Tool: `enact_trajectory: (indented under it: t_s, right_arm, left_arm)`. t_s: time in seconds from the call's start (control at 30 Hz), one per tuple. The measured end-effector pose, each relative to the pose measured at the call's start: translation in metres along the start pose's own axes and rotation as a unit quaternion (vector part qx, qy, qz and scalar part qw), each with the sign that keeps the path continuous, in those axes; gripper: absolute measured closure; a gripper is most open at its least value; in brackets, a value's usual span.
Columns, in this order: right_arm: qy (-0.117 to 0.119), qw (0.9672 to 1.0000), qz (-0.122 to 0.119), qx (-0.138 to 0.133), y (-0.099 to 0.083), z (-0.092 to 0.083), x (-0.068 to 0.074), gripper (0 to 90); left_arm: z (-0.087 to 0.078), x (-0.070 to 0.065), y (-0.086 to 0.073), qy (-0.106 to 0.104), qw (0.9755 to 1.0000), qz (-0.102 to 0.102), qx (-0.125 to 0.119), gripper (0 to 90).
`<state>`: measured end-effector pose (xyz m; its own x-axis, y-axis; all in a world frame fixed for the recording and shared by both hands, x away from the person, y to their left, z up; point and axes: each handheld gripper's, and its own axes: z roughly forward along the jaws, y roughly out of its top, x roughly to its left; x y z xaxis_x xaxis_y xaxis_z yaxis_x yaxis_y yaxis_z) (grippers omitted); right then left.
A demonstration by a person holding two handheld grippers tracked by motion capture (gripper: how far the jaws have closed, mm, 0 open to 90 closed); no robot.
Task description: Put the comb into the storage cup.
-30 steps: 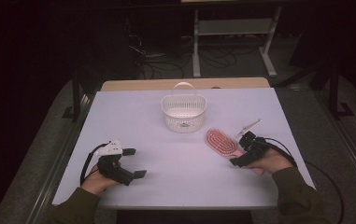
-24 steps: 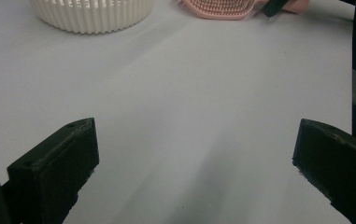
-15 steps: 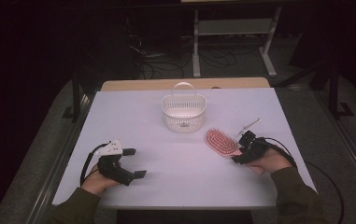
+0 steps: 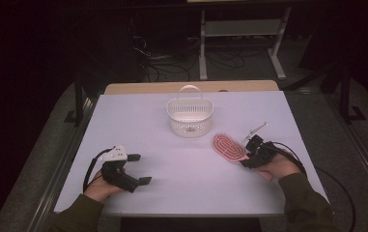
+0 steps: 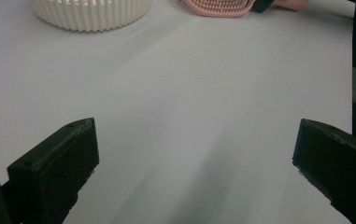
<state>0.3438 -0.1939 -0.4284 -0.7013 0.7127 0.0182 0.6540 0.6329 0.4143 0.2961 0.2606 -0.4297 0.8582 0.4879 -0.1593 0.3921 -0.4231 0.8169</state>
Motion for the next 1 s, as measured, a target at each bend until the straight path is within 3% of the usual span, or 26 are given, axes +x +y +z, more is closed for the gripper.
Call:
enact_trajectory:
  t_s: [0.67,1.0]
  right_arm:
    - [-0.018,0.9995,-0.015,0.024,0.0064,0.0014,0.0084,68.6]
    - [-0.015,0.9997,-0.014,0.014,0.0037,0.001,0.0078,68.8]
  left_arm:
    - [0.0012,-0.0007,-0.0001,0.002,1.0,0.001,0.004,0.4]
    - [0.0013,-0.0006,-0.0002,0.003,1.0,0.001,0.005,0.4]
